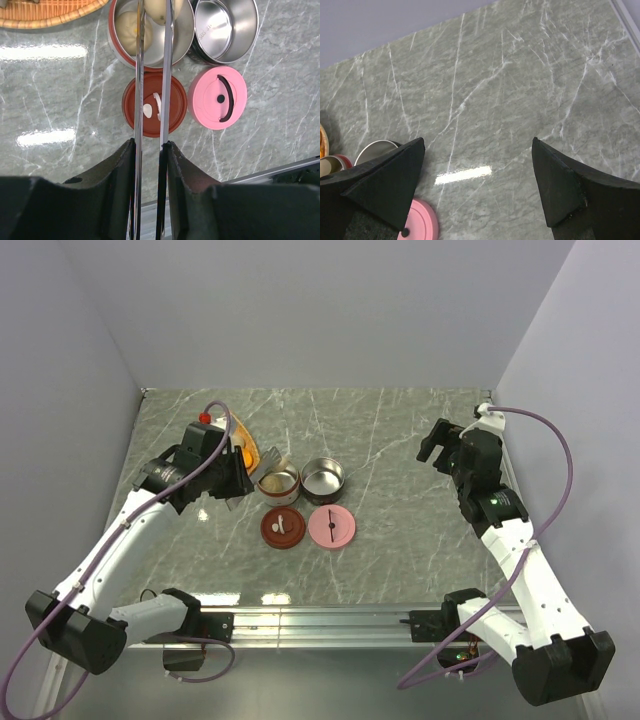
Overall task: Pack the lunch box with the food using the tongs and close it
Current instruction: Place the food into the lunch box
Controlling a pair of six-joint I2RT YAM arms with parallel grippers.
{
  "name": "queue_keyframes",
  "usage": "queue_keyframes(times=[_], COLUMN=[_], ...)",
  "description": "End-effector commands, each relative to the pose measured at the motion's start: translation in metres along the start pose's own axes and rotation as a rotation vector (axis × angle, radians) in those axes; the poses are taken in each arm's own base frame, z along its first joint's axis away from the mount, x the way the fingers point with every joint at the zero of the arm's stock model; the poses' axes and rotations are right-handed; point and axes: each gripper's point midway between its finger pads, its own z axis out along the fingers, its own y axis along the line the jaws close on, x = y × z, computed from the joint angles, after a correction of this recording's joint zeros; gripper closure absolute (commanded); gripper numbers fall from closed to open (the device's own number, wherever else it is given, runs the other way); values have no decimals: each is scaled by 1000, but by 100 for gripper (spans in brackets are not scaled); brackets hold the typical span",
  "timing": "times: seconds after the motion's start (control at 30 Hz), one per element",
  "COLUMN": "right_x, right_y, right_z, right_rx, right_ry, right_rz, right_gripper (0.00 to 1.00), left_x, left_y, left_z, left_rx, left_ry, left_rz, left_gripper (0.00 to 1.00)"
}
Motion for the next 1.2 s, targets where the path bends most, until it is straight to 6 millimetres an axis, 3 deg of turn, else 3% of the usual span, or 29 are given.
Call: queue_keyframes(times=[0.0, 0.2, 0.47, 0.73, 0.9, 1.1, 1.17], right_x=[-15, -15, -16, -15, -13, -13, -13], right_y=[2, 2, 2, 0, 1, 1, 1], right_z=[-5, -5, -5, -5, -6, -6, -7], right_rx=[2, 6, 12, 21, 20, 17, 15], right_ry=[-52, -50, -50, -49, -51, -52, -51], right_rz=[29, 40, 51, 69, 83, 91, 89], right_gripper=[6, 6, 6, 6, 6, 6, 6], left_x=[-15, -10, -10, -16, -51, -92, -107], left_y=[-7, -2, -2, -4, 5, 25, 43], left_z=[-4, -3, -2, -6, -18, -5, 2], left_rx=[13, -10, -10, 0, -95, -151, -192], left_ry=[-49, -32, -33, -52, -168, -218, -230], left_rz=[1, 21, 37, 51, 56, 30, 0], left_gripper=[66, 64, 49, 48, 48, 49, 48])
